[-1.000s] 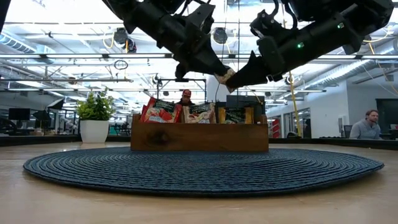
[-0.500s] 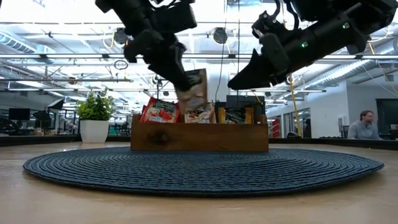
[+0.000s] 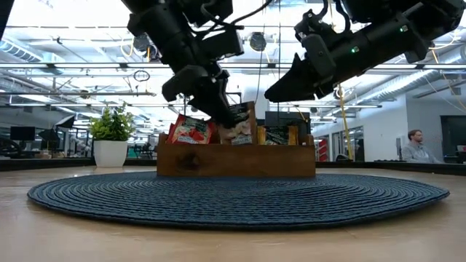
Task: Pick & Place Tea
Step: Put the brown tea bag into the middle section of the wooden organizer, then return to Home Position
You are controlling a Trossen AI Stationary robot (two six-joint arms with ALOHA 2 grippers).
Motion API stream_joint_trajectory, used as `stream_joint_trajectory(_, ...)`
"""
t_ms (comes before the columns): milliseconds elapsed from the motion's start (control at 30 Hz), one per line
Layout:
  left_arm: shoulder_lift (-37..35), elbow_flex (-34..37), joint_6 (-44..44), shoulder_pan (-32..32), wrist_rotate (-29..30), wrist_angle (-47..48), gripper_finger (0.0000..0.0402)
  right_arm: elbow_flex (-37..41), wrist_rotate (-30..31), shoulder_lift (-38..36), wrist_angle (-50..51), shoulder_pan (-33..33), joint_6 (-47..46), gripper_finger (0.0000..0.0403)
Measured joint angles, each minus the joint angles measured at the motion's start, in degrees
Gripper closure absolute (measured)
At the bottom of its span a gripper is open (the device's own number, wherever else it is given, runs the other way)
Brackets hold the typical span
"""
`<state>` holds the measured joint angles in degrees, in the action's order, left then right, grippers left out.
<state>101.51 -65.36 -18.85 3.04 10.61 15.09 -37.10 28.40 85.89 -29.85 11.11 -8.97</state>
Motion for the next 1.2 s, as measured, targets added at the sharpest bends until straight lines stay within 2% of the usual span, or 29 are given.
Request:
stream_joint_trajectory(367,5.4,-0.1,4.5,-4.0,-3.9,-1.3,0.0399,0.0,0.0,0.0,-0.2,0.0,-0.4,0.0249)
stream_joint_trajectory(500,5.6,-0.1,7.2,-3.7,-4.0,-1.7,0.0376,0.0,-0.1,0.0,0.0,0.0,-0.8,0.0248)
stream_joint_trajectory(800,2.7,-0.4,7.6,-1.6,-3.6,-0.4,0.0332,0.0,-0.1,0.0,0.0,0.0,-0.8,0.0252)
stream_joint_trajectory(1200,-3.9,-0.5,6.7,-0.6,-0.9,-1.3,0.0328,0.0,-0.1,-0.3,-0.2,0.0,-0.1,0.0252)
